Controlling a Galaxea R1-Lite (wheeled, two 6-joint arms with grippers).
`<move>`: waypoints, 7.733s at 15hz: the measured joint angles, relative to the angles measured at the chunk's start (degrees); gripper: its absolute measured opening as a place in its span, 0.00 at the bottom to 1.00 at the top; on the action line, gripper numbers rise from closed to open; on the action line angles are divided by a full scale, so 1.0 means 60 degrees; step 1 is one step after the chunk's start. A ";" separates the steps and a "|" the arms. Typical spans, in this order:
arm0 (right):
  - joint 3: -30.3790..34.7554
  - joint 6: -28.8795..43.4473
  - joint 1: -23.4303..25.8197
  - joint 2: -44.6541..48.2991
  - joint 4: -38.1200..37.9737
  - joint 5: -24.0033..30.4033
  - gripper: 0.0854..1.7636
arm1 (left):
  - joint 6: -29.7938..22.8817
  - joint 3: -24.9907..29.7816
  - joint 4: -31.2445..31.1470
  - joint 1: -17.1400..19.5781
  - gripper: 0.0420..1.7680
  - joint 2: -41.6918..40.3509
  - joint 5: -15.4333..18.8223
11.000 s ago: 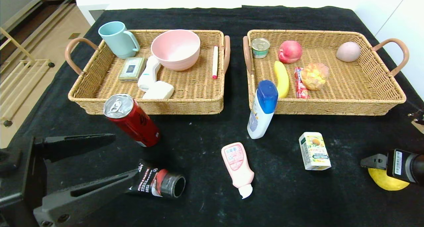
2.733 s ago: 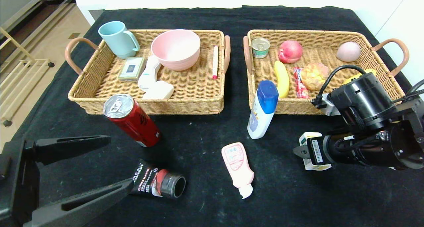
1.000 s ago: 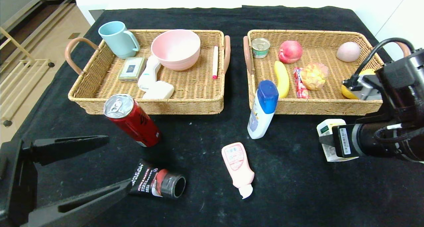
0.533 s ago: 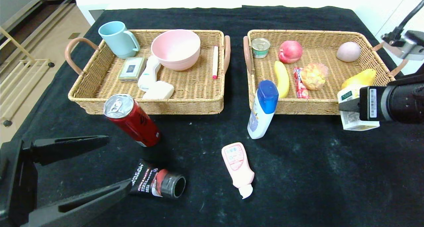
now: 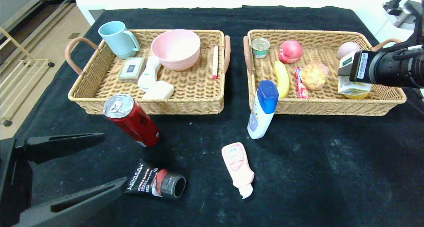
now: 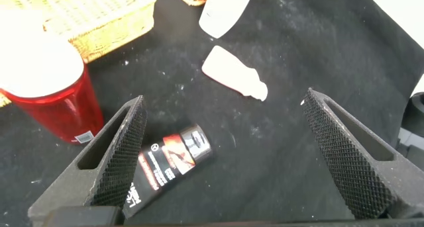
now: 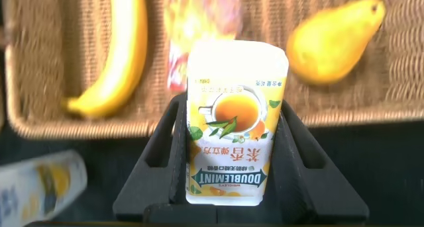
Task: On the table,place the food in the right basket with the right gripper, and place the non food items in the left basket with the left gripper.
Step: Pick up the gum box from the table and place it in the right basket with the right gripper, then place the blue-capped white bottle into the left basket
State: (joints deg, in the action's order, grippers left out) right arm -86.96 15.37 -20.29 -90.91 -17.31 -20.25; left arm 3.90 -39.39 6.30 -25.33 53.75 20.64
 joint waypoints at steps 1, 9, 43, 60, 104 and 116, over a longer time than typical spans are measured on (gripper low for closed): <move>-0.0093 -0.0004 0.0134 -0.0169 0.0163 -0.0002 0.43 | 0.0002 -0.0012 -0.0004 0.0000 0.97 -0.0022 -0.0004; -0.0455 -0.0047 0.0469 -0.0890 0.0423 -0.0323 0.43 | 0.0006 -0.0041 -0.0004 0.0002 0.97 -0.0116 -0.0004; 0.5104 -0.0679 -0.4074 0.2046 0.2680 0.0333 0.96 | -0.0037 -0.0033 0.0093 0.0033 0.97 0.0026 0.0000; 0.3403 -0.0642 -0.5140 -0.1050 0.5279 -0.1585 0.96 | -0.0008 -0.0037 0.0073 0.0033 0.97 -0.0004 -0.0004; 0.1386 -0.1189 -0.4846 -0.0987 0.5067 -0.1162 0.35 | 0.0093 0.0018 0.0010 0.0010 0.97 -0.0075 0.0000; -0.2239 -0.1103 -0.5293 -0.3105 0.4740 -0.0451 0.35 | 0.0093 0.0004 0.0024 0.0018 0.97 -0.0073 -0.0004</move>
State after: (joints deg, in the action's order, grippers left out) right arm -100.39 8.75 -52.04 -109.53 11.13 -22.95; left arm 4.46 -39.36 6.45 -25.22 53.31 20.61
